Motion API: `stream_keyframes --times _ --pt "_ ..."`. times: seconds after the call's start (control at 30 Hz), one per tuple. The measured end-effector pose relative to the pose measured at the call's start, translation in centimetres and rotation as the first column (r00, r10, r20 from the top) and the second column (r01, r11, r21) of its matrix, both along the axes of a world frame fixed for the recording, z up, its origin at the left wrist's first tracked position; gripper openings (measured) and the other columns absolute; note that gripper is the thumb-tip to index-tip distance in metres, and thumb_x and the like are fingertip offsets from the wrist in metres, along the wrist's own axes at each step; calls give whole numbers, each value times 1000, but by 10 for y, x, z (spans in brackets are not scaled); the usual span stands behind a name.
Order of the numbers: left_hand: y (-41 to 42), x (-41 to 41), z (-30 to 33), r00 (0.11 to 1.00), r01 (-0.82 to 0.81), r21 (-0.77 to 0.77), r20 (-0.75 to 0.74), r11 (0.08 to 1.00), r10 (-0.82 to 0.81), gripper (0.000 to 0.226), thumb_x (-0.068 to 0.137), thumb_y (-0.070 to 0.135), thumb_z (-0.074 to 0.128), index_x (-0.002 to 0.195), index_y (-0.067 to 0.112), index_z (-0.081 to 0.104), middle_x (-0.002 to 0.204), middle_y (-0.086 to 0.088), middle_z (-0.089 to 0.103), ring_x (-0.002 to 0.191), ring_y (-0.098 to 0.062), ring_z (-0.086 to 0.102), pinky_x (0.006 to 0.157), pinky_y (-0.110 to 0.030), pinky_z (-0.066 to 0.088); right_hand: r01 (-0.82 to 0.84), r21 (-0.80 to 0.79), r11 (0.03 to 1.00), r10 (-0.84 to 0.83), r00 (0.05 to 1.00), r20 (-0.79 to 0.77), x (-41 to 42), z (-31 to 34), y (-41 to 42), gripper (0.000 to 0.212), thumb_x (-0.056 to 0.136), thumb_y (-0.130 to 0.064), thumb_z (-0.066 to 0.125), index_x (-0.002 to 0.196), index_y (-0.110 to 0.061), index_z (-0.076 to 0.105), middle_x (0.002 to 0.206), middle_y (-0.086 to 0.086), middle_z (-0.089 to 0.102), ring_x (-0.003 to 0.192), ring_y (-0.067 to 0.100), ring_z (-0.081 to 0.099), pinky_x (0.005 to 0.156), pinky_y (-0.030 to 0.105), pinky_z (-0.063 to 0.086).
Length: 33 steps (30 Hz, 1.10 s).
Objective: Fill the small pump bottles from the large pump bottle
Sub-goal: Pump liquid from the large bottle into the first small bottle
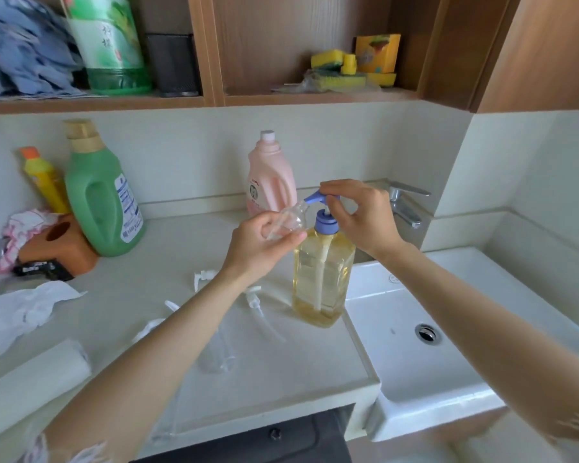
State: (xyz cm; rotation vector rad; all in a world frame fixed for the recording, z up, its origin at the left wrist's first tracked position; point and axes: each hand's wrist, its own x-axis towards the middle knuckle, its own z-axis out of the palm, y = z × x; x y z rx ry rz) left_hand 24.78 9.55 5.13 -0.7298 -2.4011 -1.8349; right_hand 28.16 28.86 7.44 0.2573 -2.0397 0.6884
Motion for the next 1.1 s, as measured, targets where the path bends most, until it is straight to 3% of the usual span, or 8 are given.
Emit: stream_keyframes --times 0.07,0.17,0.3,0.47,0.6,0.73,0.87,1.1 --pt "1 -3 1 1000 15 6 12 1000 -15 35 61 52 78 87 29 72 84 16 72 74 -4 64 76 -32 53 -9 2 1000 9 1000 -4 1 -2 1 19 84 -1 60 94 -5 76 97 3 74 93 10 65 86 9 45" --pt "2 -1 4 999 18 16 39 1000 -19 28 72 37 81 96 25 73 86 16 72 66 -3 63 62 -15 46 -28 22 999 29 999 -31 0 -2 4 19 84 0 61 94 -6 76 97 2 74 92 10 66 85 16 49" --pt "6 3 12 997 25 9 78 1000 -26 44 76 30 79 115 13 69 103 3 71 59 -2 63 54 -12 46 -48 90 995 56 994 -90 -3 -3 5 18 86 -3 59 94 -6 76 96 2 74 93 13 67 85 18 50" --pt "7 13 19 993 -14 31 116 999 10 45 65 38 81 104 20 66 81 -2 74 57 -16 62 66 -32 54 -133 16 991 133 986 -101 -7 -10 6 24 87 -9 52 97 -3 73 100 3 72 93 13 65 89 18 47" --pt "11 15 18 988 -46 59 152 997 37 21 78 16 77 89 14 59 71 4 72 49 -12 58 55 -23 49 -207 -25 978 201 969 -146 -9 -18 4 28 88 -9 47 96 0 72 100 1 69 98 16 63 92 24 46" --pt "11 19 17 983 -46 53 182 998 36 22 78 10 77 85 14 56 60 5 68 46 -10 57 46 -18 45 -236 24 971 236 955 -180 -10 -28 8 32 85 -6 43 97 3 71 101 11 71 101 22 63 95 29 46" --pt "10 23 16 976 -58 18 212 998 53 32 63 29 74 87 15 57 63 0 69 46 -19 58 51 -25 48 -244 35 969 247 958 -147 -10 -34 6 34 83 -8 42 97 2 72 100 10 72 100 23 64 95 31 48" --pt "14 36 26 980 -95 59 183 994 83 33 61 29 76 86 19 57 81 -4 73 59 -18 64 54 -20 49 -282 217 934 293 956 -16 0 -8 19 37 85 -12 40 99 -7 73 103 7 73 95 26 66 88 32 48"
